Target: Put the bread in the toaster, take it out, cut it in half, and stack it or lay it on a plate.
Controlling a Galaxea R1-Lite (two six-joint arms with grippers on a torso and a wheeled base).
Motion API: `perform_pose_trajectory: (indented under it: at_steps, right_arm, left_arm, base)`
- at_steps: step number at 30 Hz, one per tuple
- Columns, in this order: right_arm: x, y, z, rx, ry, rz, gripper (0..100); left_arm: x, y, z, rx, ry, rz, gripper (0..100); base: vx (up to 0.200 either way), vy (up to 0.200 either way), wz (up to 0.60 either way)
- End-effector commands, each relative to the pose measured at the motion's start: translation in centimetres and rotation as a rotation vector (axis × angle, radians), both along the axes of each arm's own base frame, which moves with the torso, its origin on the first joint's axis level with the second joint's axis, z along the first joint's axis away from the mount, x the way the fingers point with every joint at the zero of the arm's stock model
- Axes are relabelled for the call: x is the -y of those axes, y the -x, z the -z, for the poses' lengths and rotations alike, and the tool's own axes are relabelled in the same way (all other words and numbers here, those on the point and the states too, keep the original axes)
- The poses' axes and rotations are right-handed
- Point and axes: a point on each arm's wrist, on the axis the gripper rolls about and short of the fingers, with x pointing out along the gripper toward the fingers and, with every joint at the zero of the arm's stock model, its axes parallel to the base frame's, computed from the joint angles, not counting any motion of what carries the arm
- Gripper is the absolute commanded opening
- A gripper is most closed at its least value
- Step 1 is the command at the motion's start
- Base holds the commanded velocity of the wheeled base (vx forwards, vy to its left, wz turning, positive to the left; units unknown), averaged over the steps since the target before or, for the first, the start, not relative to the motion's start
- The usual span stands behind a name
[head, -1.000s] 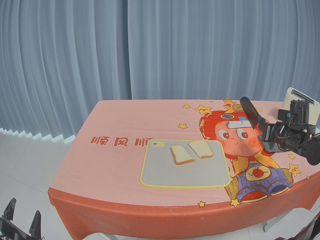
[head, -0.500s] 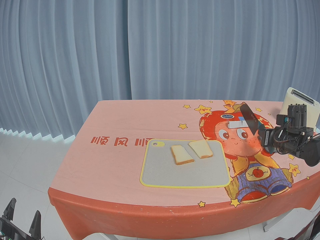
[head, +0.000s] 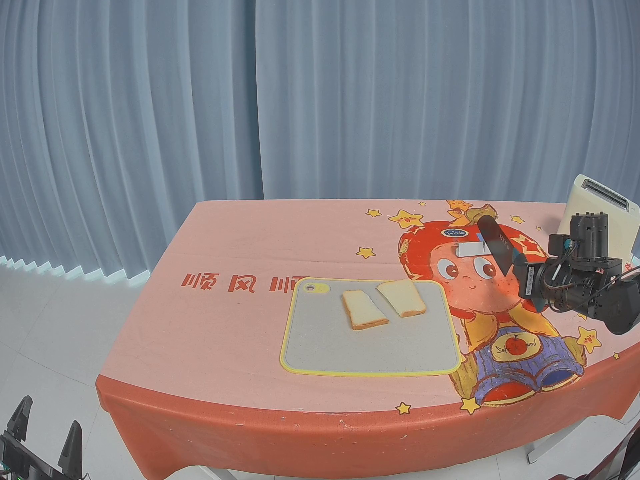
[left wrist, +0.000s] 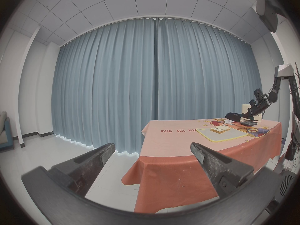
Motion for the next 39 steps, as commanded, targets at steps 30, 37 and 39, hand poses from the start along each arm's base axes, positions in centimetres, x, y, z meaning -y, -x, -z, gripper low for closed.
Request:
perform_pose_trajectory:
  at_steps: [30,37,39]
  right_arm:
    - [-0.2,-0.1,1.2,-0.044,0.009,-0.004,0]
    - [-0.2,-0.1,1.3,-0.050,0.010,-0.006,0]
    - [-0.2,0.0,1.4,-0.051,0.011,-0.006,0]
  left_arm:
    - [0.0,-0.1,0.5,-0.019,0.001,0.000,100]
    - [0.0,-0.1,0.5,-0.019,0.001,0.000,100]
    - [0.0,-0.1,0.5,-0.019,0.001,0.000,100]
  base:
    - [0.000,0.000,0.00]
    - [0.000,0.000,0.00]
    - [0.000,0.000,0.00]
